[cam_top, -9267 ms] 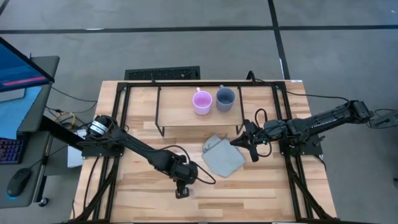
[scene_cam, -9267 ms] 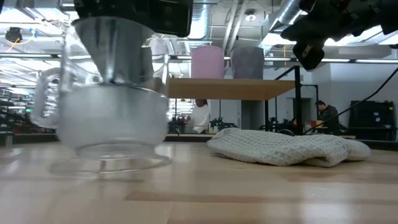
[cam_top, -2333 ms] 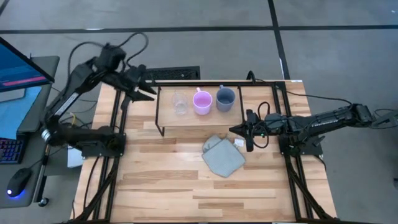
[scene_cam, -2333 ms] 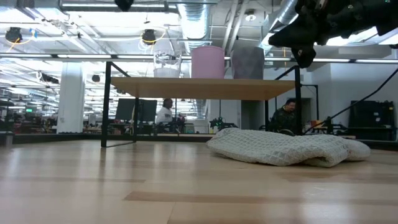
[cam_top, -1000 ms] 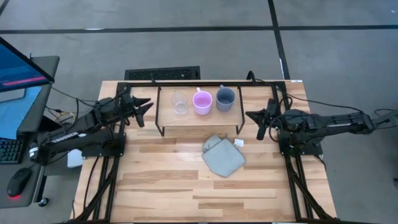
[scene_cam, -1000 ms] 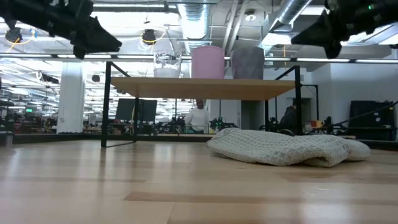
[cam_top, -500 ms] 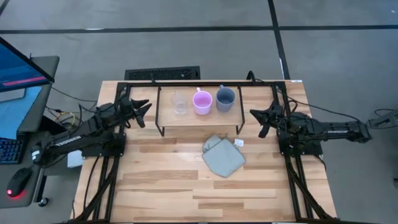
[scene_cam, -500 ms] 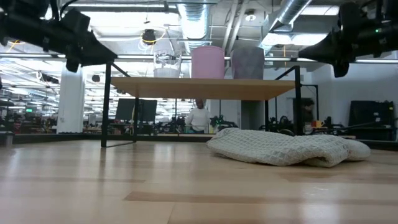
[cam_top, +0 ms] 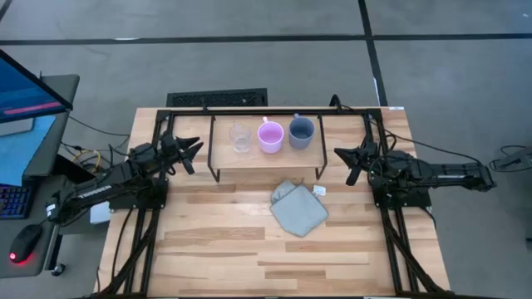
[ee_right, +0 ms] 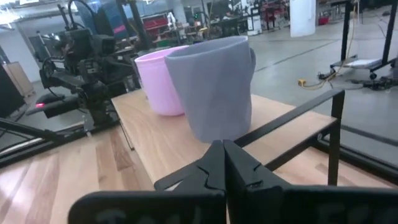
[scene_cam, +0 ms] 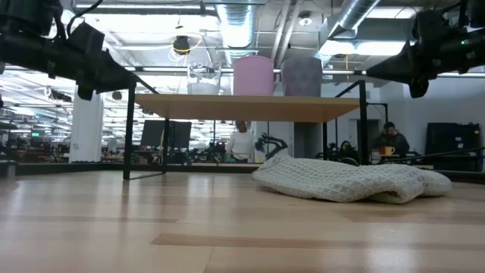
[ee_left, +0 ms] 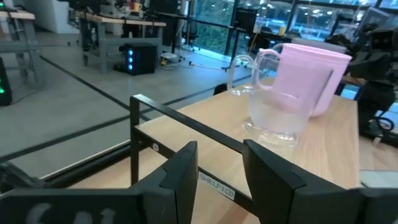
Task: Stack small to large cups/mugs on shelf
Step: Return to Home Position
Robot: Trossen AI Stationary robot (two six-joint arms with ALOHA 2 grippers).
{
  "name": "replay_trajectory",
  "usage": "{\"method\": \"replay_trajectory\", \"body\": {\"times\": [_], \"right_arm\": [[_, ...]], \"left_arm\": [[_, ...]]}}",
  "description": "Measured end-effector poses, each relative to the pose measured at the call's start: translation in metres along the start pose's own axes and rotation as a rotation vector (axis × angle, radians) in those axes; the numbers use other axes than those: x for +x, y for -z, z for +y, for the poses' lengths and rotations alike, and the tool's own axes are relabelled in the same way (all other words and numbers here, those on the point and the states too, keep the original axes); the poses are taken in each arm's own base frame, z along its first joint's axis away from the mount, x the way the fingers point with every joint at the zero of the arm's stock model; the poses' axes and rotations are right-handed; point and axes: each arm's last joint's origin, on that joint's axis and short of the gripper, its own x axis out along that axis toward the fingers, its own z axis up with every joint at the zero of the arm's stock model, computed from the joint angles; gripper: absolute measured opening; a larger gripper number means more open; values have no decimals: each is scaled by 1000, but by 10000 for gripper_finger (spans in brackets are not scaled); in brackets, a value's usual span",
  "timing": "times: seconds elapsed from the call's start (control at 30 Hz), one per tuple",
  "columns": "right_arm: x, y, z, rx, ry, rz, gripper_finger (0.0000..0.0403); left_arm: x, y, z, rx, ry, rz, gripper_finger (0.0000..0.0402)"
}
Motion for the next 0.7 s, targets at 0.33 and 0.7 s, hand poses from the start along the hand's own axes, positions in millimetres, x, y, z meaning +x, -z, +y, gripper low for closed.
{"method": "replay_trajectory", "body": {"times": [0.33,0.7], "right_arm": [[2,-2,-6,-25,50,-15,10],[8,2,-23,-5,150,-86,10]], "left_arm": [[-2,18,3,-38,39,6,119],[-3,17,3,-18,14,-14,119]]}}
